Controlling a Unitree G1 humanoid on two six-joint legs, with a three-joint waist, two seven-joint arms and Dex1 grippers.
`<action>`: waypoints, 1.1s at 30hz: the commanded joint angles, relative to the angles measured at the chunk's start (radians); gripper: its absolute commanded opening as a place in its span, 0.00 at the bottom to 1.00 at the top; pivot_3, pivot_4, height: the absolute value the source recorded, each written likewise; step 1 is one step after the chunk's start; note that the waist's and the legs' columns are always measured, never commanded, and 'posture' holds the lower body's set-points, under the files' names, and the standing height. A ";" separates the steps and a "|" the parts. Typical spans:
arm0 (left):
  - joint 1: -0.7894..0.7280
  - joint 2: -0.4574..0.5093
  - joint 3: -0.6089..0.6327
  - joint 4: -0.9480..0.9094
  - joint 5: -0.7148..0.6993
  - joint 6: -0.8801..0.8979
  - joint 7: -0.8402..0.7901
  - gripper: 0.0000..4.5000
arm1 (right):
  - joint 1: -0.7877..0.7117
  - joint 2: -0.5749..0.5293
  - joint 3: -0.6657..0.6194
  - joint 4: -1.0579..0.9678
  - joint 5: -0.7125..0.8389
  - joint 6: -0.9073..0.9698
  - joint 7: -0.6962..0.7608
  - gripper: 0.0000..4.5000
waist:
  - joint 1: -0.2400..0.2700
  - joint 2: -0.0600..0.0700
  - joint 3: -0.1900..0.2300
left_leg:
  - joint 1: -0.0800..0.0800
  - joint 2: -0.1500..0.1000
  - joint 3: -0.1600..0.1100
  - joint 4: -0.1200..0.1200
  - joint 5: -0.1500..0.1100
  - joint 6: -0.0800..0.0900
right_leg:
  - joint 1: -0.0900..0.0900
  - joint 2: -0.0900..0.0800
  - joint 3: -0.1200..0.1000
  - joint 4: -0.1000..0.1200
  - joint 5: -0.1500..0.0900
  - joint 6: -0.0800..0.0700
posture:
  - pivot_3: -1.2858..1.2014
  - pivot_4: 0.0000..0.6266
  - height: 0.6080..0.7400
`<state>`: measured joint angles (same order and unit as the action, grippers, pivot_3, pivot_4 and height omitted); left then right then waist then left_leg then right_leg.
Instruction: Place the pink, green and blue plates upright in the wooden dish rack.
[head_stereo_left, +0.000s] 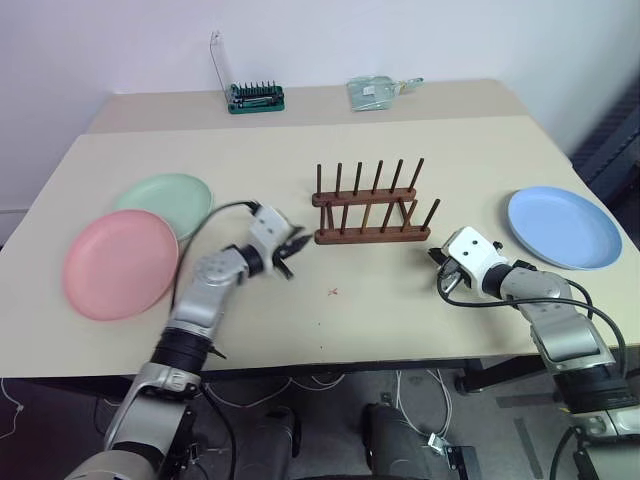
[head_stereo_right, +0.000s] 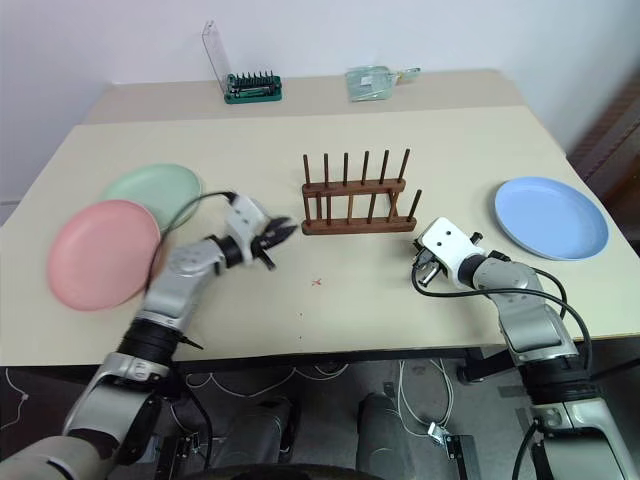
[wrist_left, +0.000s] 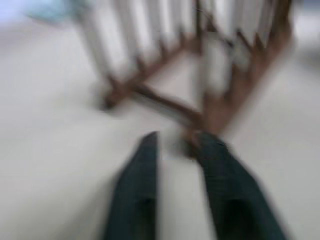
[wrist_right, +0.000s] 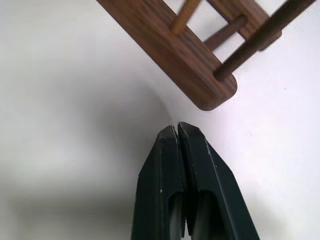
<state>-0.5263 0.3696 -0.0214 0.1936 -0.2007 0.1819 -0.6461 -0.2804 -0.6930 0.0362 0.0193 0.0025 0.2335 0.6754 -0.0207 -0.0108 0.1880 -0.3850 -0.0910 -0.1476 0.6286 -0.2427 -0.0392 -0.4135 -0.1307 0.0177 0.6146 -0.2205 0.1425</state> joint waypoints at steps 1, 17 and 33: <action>0.007 0.062 0.146 -0.075 -0.062 0.078 0.063 0.69 | -0.003 -0.007 -0.020 -0.082 0.024 0.007 0.022 0.00 | 0.000 0.000 0.000 | 0.000 0.000 0.000 0.000 0.000 0.000 | 0.000 0.000 0.000 0.000 0.000 0.000 | 0.52 0.24 1.00; 0.344 0.087 0.897 -0.217 -0.390 0.471 0.552 0.99 | -0.148 0.059 0.085 0.087 0.002 -0.079 0.108 0.00 | 0.015 -0.008 0.003 | 0.000 0.000 0.000 0.001 0.000 -0.001 | 0.001 0.001 0.002 -0.001 0.000 0.000 | 0.52 0.24 1.00; 0.413 0.000 0.842 -0.222 -0.545 0.533 0.551 0.58 | -0.128 0.062 0.073 0.077 0.000 -0.091 0.098 0.00 | 0.012 -0.009 0.002 | 0.000 0.001 0.001 0.001 -0.001 -0.001 | 0.002 0.001 0.002 -0.002 0.000 -0.002 | 0.52 0.24 1.00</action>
<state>-0.1052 0.3617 0.8277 -0.0279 -0.7332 0.7289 -0.0955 -0.4142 -0.6195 0.1379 0.1356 0.0011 0.1465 0.7814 -0.0085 -0.0196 0.1899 -0.3846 -0.0901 -0.1470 0.6293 -0.2434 -0.0402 -0.4118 -0.1295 0.0192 0.6124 -0.2202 0.1410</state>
